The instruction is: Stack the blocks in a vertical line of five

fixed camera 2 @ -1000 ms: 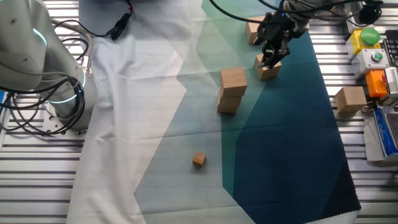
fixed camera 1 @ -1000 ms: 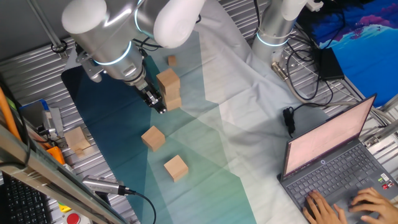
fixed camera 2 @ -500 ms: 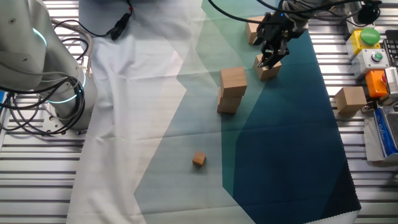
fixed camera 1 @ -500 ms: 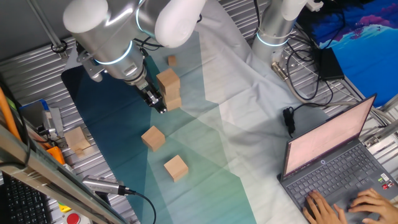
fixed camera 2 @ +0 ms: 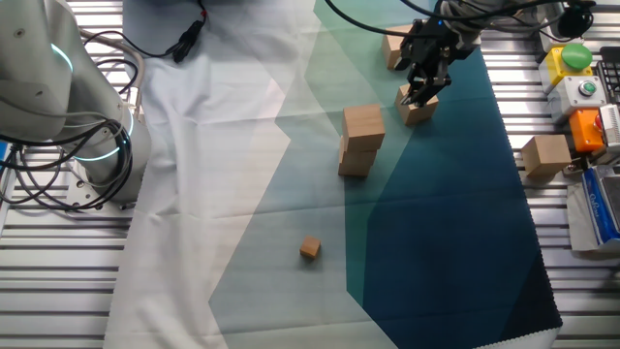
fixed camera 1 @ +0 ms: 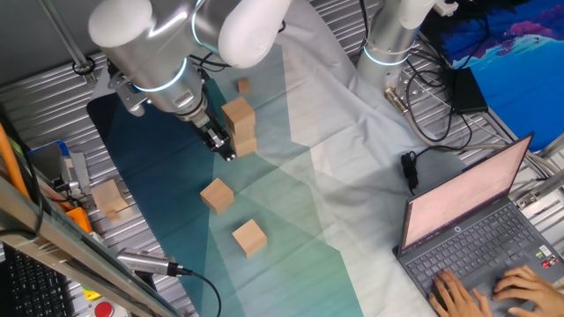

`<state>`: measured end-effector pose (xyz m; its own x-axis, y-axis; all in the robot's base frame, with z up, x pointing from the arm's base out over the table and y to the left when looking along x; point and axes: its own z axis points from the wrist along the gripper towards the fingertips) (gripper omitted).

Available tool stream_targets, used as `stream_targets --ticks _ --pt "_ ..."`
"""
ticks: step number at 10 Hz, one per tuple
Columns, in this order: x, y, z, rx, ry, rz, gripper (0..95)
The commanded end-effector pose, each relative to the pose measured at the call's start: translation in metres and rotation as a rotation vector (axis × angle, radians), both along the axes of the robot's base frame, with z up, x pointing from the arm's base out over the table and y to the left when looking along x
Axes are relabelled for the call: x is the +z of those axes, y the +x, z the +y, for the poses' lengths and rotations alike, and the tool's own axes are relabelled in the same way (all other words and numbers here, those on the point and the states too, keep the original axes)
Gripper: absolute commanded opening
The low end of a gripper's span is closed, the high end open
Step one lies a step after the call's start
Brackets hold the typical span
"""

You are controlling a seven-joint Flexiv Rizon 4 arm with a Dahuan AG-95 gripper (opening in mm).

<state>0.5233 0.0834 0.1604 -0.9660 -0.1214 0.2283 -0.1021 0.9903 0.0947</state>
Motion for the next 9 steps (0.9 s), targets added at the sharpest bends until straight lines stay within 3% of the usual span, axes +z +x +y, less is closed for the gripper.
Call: stream_targets --ticks 1,5,9 --pt "-0.0464 0.0236 0.0751 -0.084 0.076 -0.058 57.0" --pt "-0.0464 0.0236 0.0753 -0.055 0.039 -0.06 57.0" --pt "-0.049 0.0254 0.0738 -0.009 0.044 -0.074 57.0"
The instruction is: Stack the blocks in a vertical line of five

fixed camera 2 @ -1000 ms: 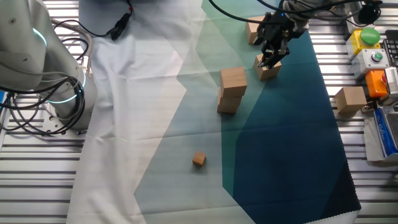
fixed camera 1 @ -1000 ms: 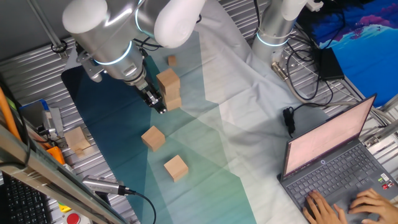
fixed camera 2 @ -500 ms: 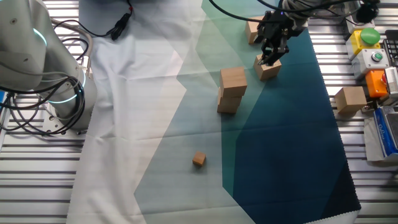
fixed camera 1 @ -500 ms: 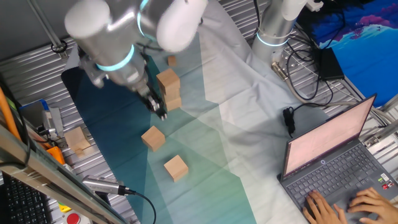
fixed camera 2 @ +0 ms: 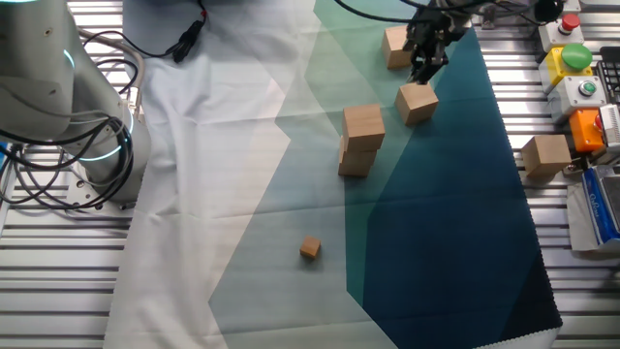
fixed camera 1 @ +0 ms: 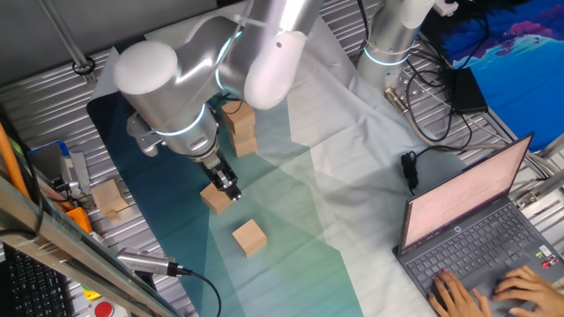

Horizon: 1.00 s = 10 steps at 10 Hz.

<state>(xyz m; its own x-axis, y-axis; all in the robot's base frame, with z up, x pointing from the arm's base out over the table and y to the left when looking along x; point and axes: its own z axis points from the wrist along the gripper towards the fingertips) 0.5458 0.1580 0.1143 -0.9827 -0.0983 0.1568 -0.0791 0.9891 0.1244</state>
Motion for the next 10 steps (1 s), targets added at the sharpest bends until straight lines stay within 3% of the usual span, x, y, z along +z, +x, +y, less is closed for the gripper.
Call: stream_targets --ticks 1,7,10 --pt "-0.005 0.005 -0.003 0.039 0.009 -0.013 57.0" --pt "-0.023 0.022 -0.009 0.068 0.005 -0.038 57.0" --pt "-0.029 0.032 -0.015 0.131 -0.031 -0.065 57.0"
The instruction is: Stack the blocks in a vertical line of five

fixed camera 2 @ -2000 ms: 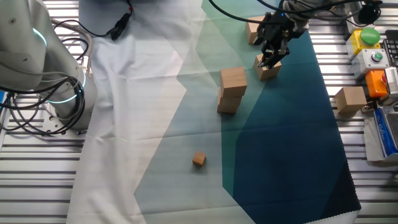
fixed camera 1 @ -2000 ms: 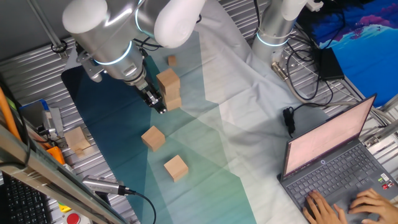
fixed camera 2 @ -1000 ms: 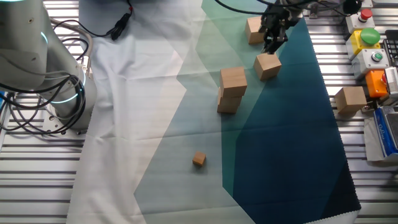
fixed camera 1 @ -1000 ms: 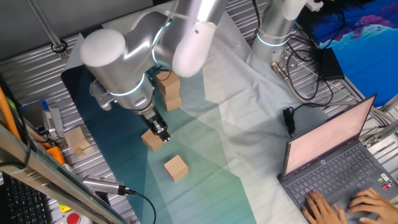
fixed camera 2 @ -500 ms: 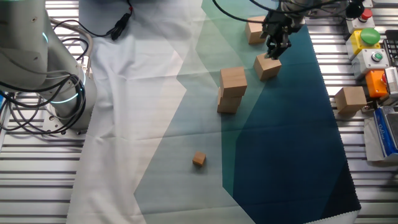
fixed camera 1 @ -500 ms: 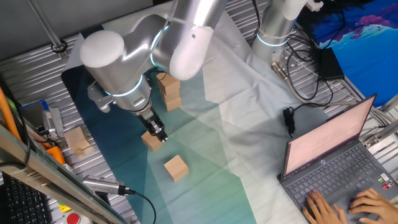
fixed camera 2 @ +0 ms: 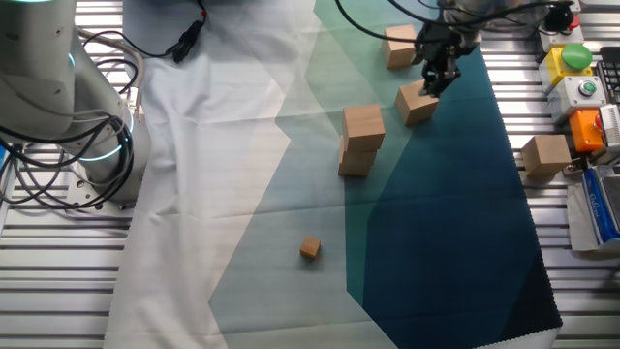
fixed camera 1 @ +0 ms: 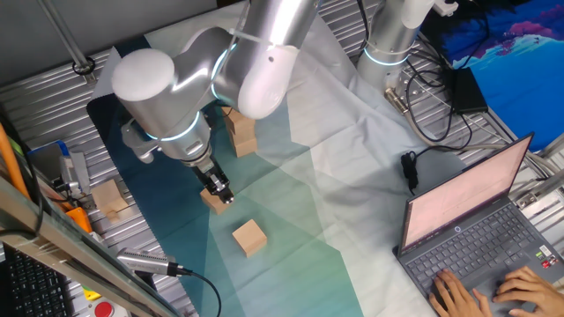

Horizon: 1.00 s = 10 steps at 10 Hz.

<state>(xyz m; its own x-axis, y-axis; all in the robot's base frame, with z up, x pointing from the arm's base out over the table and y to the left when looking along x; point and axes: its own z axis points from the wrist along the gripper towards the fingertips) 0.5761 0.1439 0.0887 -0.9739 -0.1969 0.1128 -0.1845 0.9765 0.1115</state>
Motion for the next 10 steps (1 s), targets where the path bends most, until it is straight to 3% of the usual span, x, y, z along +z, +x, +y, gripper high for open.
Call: stream_targets --ticks 1,5,10 --pt "-0.009 0.004 -0.003 0.053 -0.034 -0.043 57.0" --pt "-0.021 0.009 -0.007 0.107 -0.055 -0.088 57.0" --pt "-0.025 0.011 -0.008 0.118 -0.057 -0.104 57.0"
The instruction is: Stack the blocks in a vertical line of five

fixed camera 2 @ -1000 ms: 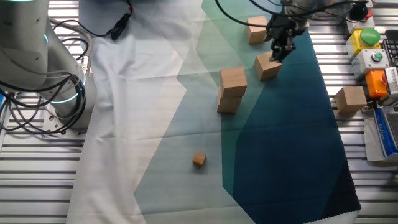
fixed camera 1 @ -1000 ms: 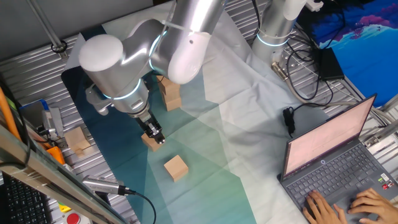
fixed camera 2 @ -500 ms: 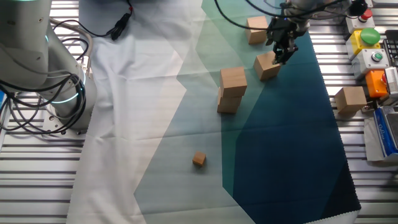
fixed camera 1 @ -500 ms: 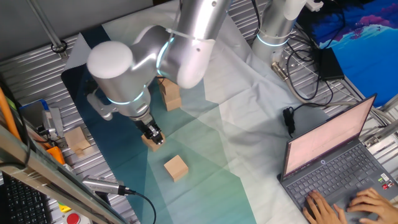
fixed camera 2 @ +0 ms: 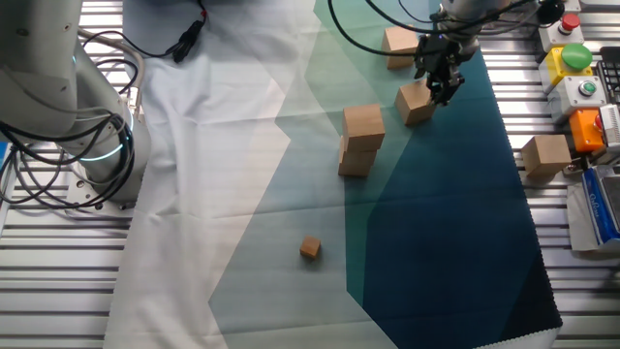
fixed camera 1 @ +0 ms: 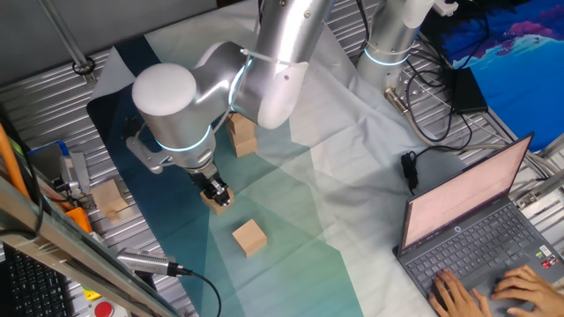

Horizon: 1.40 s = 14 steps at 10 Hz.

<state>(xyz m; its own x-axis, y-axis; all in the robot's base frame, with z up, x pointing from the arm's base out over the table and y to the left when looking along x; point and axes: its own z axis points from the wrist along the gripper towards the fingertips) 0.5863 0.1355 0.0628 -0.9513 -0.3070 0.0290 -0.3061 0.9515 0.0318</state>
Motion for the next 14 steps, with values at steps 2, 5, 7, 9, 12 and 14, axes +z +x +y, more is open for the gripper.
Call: stream_targets --ticks 2,5,7,9,12,14 --pt "-0.001 0.001 0.0 0.016 -0.006 -0.013 57.0" --pt "-0.005 0.001 -0.002 0.048 -0.021 -0.04 76.0" --pt "-0.006 0.001 -0.003 0.052 -0.021 -0.044 76.0" --pt "-0.012 0.001 -0.005 0.053 -0.018 -0.051 76.0" --pt "-0.015 0.002 -0.006 0.028 -0.018 -0.049 57.0" --pt "-0.017 0.002 -0.004 -0.001 -0.023 -0.042 19.0"
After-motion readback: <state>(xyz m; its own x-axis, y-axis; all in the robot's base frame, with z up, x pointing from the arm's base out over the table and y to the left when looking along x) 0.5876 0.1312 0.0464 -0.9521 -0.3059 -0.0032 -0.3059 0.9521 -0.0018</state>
